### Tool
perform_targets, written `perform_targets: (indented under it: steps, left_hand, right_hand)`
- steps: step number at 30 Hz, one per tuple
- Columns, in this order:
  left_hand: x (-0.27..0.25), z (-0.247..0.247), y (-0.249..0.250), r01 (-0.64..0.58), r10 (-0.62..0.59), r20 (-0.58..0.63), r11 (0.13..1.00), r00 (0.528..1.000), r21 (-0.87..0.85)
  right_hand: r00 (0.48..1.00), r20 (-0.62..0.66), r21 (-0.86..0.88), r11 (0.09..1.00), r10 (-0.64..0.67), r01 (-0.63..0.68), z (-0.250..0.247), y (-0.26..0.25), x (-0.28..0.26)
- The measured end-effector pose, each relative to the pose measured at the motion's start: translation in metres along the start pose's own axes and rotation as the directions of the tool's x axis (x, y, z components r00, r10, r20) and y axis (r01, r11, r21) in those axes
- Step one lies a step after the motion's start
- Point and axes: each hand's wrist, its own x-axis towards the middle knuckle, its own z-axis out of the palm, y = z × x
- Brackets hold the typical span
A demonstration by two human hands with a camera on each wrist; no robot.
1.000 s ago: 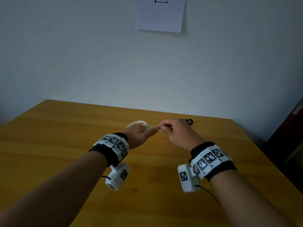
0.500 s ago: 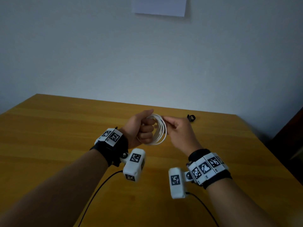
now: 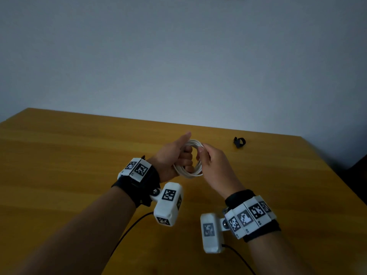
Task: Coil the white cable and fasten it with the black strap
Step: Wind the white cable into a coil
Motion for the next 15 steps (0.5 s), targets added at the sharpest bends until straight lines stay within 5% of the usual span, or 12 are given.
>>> perform_targets:
  steps: [10,15]
  left_hand:
    - [0.035,-0.006,-0.003,-0.128,0.164,-0.061,0.913,0.985,0.387]
    - [0.049,-0.02,-0.001,-0.086,0.085,0.015,0.96,0.996,0.268]
  right_hand:
    - [0.984,-0.169,-0.037,0.997,0.055,-0.062,-0.001,0.025,0.029]
    - [0.977,-0.173,0.0,0.992,0.123,-0.125,-0.002,0.036,0.042]
